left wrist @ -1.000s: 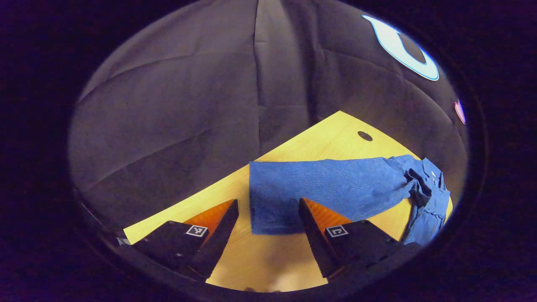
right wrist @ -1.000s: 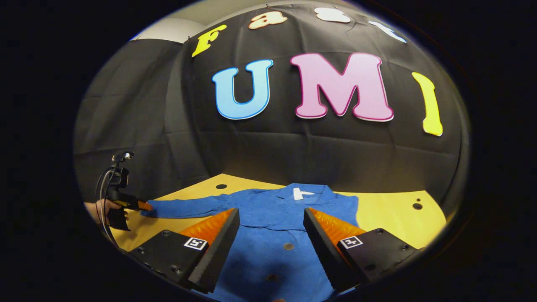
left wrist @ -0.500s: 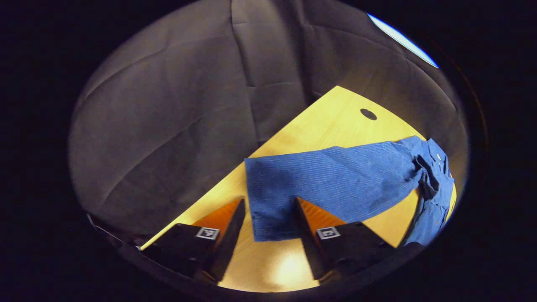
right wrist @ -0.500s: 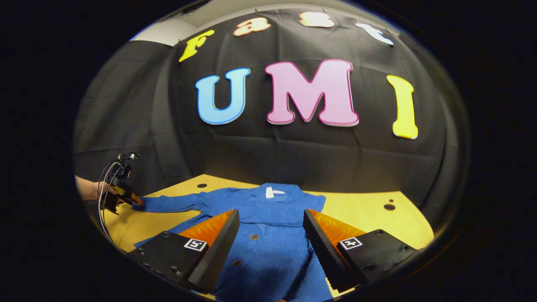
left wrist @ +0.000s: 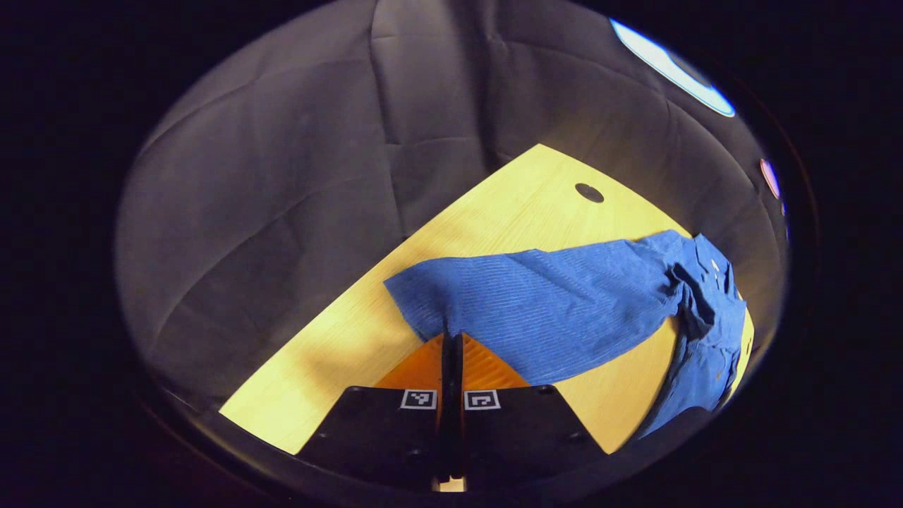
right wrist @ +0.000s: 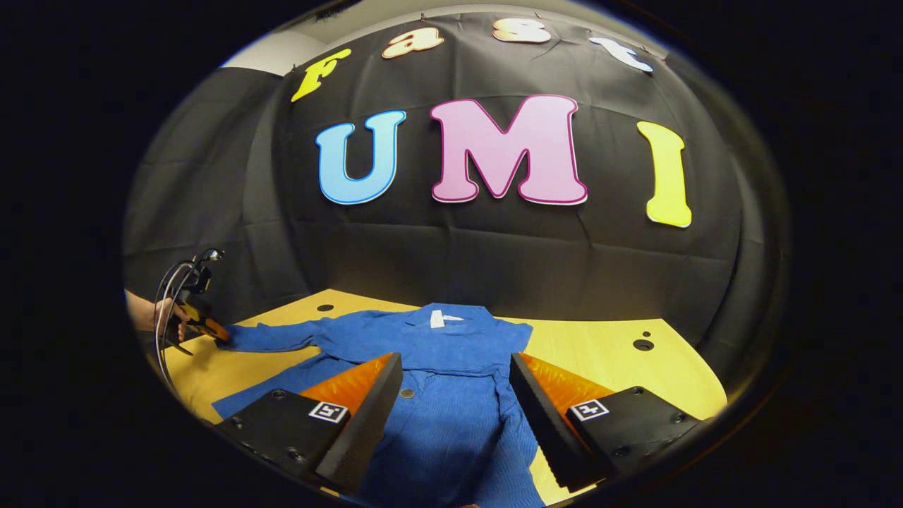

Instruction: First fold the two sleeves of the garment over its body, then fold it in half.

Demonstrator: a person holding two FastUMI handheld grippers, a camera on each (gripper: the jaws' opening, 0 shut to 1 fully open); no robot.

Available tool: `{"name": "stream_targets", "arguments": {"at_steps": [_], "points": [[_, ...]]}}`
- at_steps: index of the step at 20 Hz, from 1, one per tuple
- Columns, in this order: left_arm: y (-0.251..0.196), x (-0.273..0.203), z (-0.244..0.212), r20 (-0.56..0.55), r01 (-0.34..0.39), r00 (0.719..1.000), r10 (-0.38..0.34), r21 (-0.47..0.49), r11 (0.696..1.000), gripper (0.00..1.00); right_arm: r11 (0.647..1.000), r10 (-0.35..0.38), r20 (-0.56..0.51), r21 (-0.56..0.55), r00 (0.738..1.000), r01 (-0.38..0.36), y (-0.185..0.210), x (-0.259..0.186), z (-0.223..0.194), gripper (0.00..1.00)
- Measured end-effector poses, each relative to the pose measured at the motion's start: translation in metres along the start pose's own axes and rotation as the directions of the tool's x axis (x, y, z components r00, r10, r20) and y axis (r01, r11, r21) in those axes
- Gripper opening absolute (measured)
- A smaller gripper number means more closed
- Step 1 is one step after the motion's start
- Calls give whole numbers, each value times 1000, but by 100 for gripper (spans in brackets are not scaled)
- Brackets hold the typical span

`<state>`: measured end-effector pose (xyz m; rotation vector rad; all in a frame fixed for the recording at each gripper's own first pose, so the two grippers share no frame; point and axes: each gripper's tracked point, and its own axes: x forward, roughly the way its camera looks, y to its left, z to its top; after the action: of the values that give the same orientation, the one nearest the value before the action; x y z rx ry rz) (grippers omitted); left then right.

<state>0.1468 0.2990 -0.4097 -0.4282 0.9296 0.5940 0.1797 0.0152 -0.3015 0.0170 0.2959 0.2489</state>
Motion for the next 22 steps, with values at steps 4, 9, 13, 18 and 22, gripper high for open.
{"name": "stream_targets", "arguments": {"at_steps": [4, 9, 13, 18, 22], "points": [[-32, -27, 23, 124, 37, 991, -40, 25, 999, 0, 999, -39, -16, -8, 999, 39, -21, 1, -7, 98], [-152, -82, 49, 248, 228, 932, -264, 167, 959, 0, 996, -87, -58, -5, 995, 86, -45, -1, -24, 98], [-271, -123, 46, 289, 332, 857, -426, 321, 887, 0, 995, -104, -110, -5, 988, 104, -62, -5, -42, 98], [-418, -157, 3, 213, 500, 753, -623, 429, 752, 0, 989, -144, -184, 2, 972, 146, -96, -24, -60, 97], [-506, -161, -35, 149, 557, 702, -696, 495, 667, 0, 981, -172, -191, 56, 966, 186, -114, -39, -68, 96]]}}
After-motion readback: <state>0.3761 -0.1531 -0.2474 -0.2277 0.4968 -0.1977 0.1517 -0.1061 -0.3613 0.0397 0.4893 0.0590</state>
